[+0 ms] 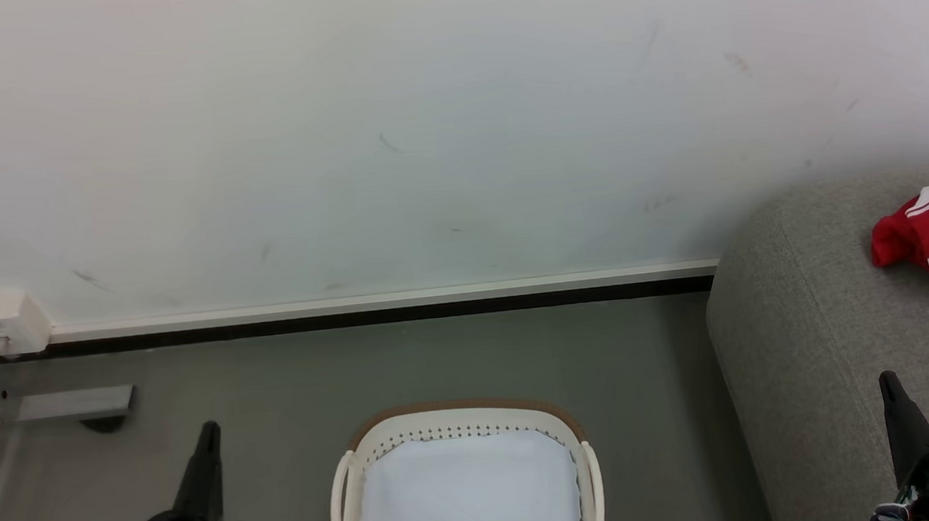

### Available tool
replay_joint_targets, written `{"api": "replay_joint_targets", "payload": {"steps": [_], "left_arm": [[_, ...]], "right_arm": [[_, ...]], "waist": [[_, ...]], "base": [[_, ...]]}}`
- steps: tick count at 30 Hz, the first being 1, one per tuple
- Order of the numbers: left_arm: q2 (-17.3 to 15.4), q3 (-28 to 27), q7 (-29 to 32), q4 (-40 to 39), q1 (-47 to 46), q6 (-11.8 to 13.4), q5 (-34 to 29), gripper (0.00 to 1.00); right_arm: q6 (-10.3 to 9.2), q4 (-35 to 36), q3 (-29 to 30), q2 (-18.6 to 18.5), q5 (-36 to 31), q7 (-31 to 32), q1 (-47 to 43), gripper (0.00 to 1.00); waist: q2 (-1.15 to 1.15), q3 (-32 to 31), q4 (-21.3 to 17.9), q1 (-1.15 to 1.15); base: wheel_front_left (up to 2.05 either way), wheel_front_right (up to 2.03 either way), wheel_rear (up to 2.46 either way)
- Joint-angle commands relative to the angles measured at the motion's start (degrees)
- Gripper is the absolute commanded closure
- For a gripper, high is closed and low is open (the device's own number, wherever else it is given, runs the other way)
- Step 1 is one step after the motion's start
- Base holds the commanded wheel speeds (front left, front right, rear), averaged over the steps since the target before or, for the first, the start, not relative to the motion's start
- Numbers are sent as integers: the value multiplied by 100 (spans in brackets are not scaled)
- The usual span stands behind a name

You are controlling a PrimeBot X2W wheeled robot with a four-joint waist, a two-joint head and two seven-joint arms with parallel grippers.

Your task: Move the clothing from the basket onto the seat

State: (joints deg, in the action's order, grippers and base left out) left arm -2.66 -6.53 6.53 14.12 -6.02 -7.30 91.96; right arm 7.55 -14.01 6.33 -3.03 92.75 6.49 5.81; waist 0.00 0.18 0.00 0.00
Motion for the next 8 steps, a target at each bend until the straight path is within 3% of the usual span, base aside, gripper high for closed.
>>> {"api": "replay_joint_targets", "payload": {"steps": [1, 8], "left_arm": [[-40, -6, 23, -15, -49, -35, 82, 100], [-39, -6, 23, -16, -49, -35, 82, 100]], "right_arm": [[-12, 15, 25, 0, -40, 6, 69, 100], [-12, 15, 27, 1, -43, 8, 69, 100]], "waist": [[0, 0, 0, 0], [0, 0, 0, 0]], "base": [[0, 0, 0], [0, 0, 0]]}}
